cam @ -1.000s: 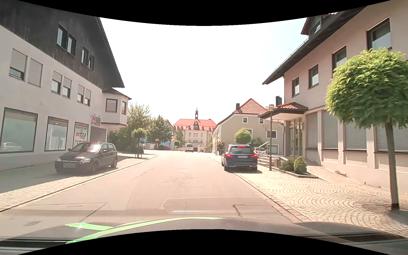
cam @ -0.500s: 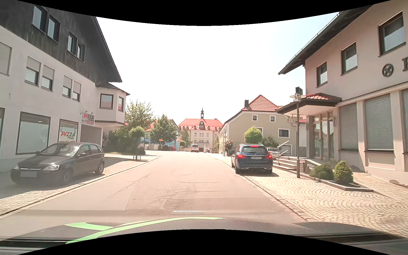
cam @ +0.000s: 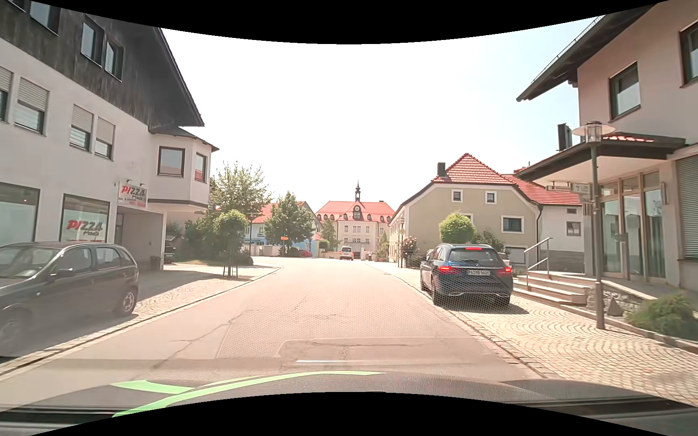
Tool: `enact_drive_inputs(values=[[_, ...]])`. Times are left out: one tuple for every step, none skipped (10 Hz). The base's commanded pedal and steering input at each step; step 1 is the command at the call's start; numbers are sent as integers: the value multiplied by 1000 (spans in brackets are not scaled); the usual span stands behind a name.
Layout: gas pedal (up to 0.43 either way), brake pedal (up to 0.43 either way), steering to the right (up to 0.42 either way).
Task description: Follow the waypoints while adhering to traffic rules and regulations
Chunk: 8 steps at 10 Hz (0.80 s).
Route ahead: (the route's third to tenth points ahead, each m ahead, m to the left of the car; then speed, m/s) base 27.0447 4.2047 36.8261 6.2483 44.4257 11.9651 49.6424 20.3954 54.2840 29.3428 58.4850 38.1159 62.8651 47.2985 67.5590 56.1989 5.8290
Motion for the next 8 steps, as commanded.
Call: enact_drive_inputs(values=[[118,0,-54],[118,0,-52],[98,0,-49],[87,0,-46],[87,0,-40],[79,0,-33],[67,0,-28],[67,0,-22]])
